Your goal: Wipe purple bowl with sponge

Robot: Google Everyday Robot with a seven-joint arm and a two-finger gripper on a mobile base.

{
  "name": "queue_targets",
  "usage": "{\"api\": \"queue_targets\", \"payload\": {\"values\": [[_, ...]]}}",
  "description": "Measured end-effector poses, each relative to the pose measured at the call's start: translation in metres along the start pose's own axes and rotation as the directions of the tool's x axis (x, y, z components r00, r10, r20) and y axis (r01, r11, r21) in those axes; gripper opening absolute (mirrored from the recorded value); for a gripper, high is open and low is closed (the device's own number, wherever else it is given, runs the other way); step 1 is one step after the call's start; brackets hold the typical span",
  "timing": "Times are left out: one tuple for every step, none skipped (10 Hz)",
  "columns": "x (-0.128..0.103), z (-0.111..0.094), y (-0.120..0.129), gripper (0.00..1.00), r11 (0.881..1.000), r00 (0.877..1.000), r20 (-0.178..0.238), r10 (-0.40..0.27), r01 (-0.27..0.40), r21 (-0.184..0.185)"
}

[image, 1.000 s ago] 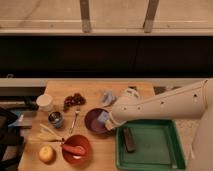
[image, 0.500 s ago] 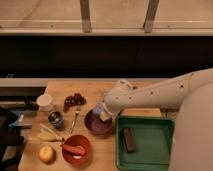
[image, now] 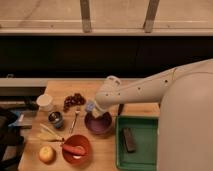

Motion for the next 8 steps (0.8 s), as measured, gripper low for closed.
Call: {"api": "queue_targets", "payload": {"values": [[0.012,-0.004,0.009,0.0,1.0,1.0,-0.003,0.002,-0.002,0.006],[0.027,-0.008,0.019,0.0,1.0,1.0,-0.012,0.006,-0.005,0.011],[0.045,-0.011,0.028,0.0,1.0,1.0,-0.028,0.009,-0.008,0.016],[0.054,-0.013,0.032,0.0,1.0,0.999,-0.036,0.015,-0.015,0.02],[0.071,-0.017,0.031,0.0,0.999,0.998,-0.047,0.04,-0.038,0.035],[0.074,-0.022,0.027,0.0,0.998,0.998,-0.044,0.053,-0.051,0.048],[0.071,-0.025,0.021,0.0,0.997,0.997,-0.043,0.057,-0.055,0.062],[0.063,-0.026,0.015,0.0,0.996,0.998,-0.038,0.059,-0.056,0.072]]}}
